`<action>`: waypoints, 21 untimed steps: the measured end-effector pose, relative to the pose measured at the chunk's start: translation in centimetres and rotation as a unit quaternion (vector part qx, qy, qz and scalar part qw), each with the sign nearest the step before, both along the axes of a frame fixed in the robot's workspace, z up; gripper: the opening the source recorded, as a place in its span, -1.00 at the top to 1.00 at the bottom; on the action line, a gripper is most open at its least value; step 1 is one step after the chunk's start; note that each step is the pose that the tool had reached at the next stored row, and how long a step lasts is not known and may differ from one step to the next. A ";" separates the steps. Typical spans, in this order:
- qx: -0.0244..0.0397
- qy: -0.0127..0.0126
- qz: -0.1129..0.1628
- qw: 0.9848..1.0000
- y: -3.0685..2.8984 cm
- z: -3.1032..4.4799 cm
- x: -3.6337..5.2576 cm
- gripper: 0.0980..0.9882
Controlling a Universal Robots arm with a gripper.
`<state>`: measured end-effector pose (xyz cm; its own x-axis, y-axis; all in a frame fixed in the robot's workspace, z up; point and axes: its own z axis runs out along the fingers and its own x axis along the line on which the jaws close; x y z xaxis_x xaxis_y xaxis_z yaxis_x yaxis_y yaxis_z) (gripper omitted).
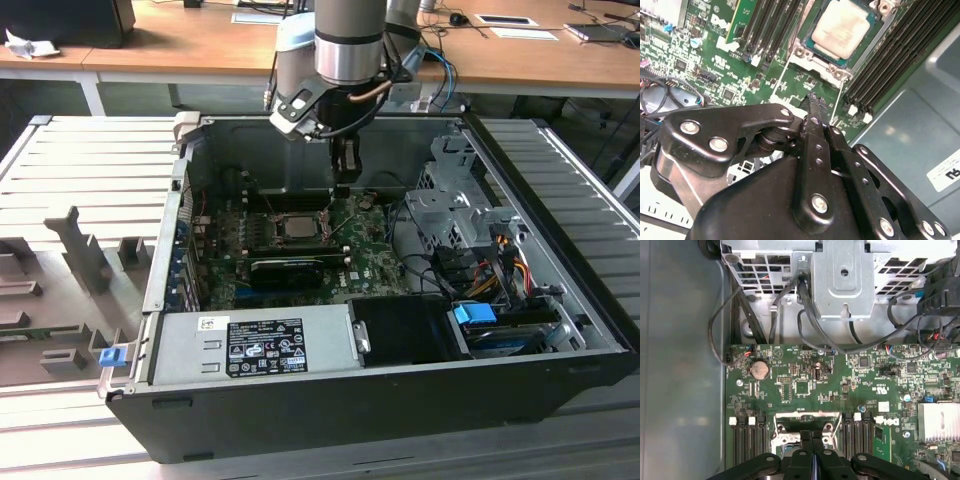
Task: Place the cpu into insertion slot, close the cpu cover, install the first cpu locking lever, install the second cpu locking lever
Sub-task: 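Close the cpu cover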
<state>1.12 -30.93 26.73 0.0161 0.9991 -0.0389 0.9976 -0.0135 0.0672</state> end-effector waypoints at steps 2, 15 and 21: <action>0.000 0.003 0.000 1.000 0.00 0.00 0.83 0.98; 0.000 0.003 0.000 1.000 -0.01 -0.06 2.11 0.98; 0.000 0.003 0.000 1.000 -0.01 -0.06 2.57 0.98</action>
